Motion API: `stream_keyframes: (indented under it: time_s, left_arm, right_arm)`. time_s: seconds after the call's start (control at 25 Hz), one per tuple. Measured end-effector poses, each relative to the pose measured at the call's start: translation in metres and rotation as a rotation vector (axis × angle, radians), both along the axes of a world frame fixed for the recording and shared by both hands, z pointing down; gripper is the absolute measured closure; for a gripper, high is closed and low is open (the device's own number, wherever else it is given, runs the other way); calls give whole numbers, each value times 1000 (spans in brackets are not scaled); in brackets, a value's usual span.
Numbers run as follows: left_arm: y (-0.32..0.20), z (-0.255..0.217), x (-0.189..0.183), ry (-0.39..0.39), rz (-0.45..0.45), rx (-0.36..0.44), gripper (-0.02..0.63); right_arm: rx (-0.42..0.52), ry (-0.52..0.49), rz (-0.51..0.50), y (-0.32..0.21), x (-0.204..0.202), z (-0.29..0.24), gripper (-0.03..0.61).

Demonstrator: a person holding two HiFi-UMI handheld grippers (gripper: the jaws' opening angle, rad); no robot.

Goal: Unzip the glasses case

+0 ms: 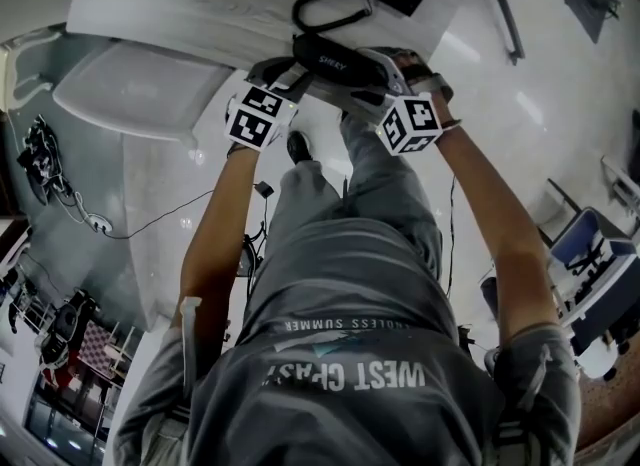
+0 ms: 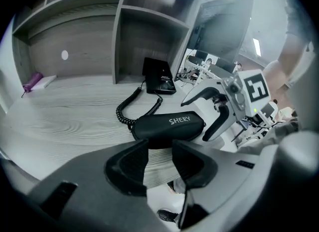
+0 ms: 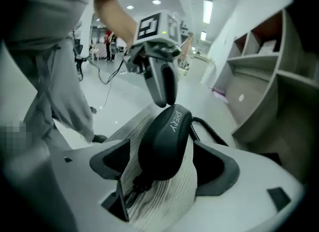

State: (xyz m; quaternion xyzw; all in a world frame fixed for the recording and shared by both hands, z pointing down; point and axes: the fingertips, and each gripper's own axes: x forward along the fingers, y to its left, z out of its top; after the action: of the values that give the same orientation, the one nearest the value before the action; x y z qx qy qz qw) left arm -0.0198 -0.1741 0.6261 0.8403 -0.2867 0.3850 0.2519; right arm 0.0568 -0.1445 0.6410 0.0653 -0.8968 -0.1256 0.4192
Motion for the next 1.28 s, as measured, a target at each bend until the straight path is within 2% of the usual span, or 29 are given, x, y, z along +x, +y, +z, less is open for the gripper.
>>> stream_keyframes:
  time_s: [0.08,0.16,0.24,0.32,0.44,0.56,0.8,0.92,1.08,1.28]
  left_arm:
    - [1,1,1,4,-1,-3,486]
    - [0,2,2,10,-2,-6,486]
    - [0,2,3,18,1,-10,486]
    - [1,1,3,26,4,-12,486]
    - [1,-1,5,37,4,-7,486]
    - [0,-4,5,40,5,-4,486]
    - [-3,-9,-5,35,1,6,486]
    - [-3,-13,-10,40,19,10,485]
    - [-3,-20,-13,19,71,24,485]
    - [-4,-18,-16,-47,165,45,485]
  right_arm:
    - [104,71,-61,10,-1,8,181]
    - [150,108,-79,13,0,15,171]
    - [139,98,-60,10,0,16,163]
    - [110,68,-34,2,0,12,218]
    - [48,27,-13,-9,0,8,265]
    - [-38,-24,13,-13,-1,7,268]
    - [-383,-164,133,-4,-2,-4,285]
    - [-444,-191,142,4,-1,-15,288]
    - [-487,-176,104,20,3,-24,291]
    - [-688,-192,129,36,15,-20,288]
